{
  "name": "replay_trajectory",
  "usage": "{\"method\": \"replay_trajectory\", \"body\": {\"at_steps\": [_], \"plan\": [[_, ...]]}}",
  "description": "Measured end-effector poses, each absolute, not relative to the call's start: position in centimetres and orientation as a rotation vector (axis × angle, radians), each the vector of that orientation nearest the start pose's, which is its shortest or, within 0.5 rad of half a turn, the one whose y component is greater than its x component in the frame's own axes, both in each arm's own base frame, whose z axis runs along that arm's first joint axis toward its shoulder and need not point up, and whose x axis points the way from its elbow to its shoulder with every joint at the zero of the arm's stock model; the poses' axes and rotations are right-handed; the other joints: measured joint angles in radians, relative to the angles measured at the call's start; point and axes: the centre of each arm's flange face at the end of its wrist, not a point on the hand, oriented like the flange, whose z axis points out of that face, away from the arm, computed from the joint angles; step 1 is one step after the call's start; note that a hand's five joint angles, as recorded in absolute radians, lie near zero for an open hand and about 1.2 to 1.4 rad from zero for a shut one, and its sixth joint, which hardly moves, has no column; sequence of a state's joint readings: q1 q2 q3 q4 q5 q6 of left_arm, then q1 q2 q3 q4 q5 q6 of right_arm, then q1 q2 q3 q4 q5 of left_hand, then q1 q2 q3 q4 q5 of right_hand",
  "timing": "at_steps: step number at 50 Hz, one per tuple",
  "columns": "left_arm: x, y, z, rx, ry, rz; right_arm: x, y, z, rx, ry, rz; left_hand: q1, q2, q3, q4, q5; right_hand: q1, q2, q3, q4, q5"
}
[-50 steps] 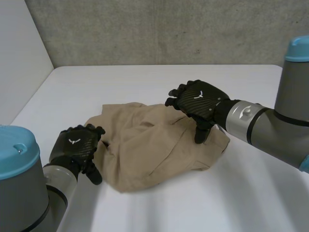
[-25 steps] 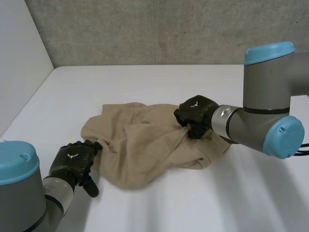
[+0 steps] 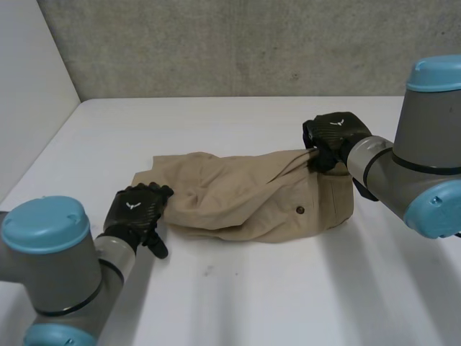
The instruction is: Fold the shorts.
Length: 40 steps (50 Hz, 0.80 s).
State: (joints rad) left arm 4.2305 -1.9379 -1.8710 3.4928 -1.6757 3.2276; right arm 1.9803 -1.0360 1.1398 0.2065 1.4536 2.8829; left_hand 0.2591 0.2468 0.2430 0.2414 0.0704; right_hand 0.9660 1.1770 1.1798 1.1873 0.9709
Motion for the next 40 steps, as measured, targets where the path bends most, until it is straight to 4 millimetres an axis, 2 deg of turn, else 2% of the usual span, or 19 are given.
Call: {"method": "replay_trajectory", "body": {"at_steps": [3, 13, 23, 31, 35, 36, 37, 38, 40], "plan": [[-25.8, -22.9, 13.6, 0.655, 2.586, -1.931, 28.5, -30.8, 22.7, -0.879, 2.242, -1.73, 0.02, 0.045, 0.038, 0.048, 0.048, 0.0, 0.0, 0.0, 0.0, 0.0], [-26.6, -23.9, 13.8, 0.657, 2.575, -1.967, 28.0, -31.0, 22.0, -0.887, 2.253, -1.746, 0.322, 0.332, 0.335, 0.338, 0.331, -0.001, 0.0, 0.0, 0.0, 0.0], [-26.9, -23.8, 15.1, 0.68, 2.566, -2.03, 28.0, -31.1, 21.9, -0.895, 2.245, -1.765, 0.333, 0.345, 0.347, 0.352, 0.343, 0.0, 0.0, 0.0, 0.0, 0.0], [-27.2, -23.6, 15.1, 0.722, 2.587, -2.035, 28.0, -31.1, 21.8, -0.899, 2.248, -1.759, 0.333, 0.345, 0.347, 0.351, 0.343, 0.0, 0.0, 0.0, 0.0, 0.0], [-27.3, -23.7, 15.1, 0.73, 2.589, -2.043, 28.0, -31.1, 21.7, -0.906, 2.249, -1.758, 0.466, 0.47, 0.472, 0.473, 0.462, -0.001, 0.0, 0.0, 0.001, 0.0], [-27.4, -23.8, 15.2, 0.728, 2.586, -2.049, 28.0, -31.1, 21.7, -0.911, 2.248, -1.761, 0.649, 0.661, 0.662, 0.651, 0.636, 0.0, 0.0, 0.0, 0.001, 0.0], [-27.4, -23.8, 15.3, 0.728, 2.585, -2.05, 28.0, -31.1, 21.7, -0.912, 2.247, -1.762, 0.649, 0.661, 0.662, 0.651, 0.636, 0.0, 0.0, 0.0, 0.001, 0.0], [-27.5, -24.0, 15.6, 0.724, 2.574, -2.065, 28.0, -31.1, 21.8, -0.927, 2.244, -1.771, 0.831, 0.833, 0.832, 0.827, 0.809, -0.001, 0.0, 0.0, 0.001, 0.0], [-27.5, -24.1, 15.7, 0.722, 2.569, -2.072, 28.0, -31.1, 21.8, -0.931, 2.243, -1.774, 0.831, 0.833, 0.832, 0.827, 0.809, -0.001, 0.0, 0.0, 0.001, 0.0]]}}
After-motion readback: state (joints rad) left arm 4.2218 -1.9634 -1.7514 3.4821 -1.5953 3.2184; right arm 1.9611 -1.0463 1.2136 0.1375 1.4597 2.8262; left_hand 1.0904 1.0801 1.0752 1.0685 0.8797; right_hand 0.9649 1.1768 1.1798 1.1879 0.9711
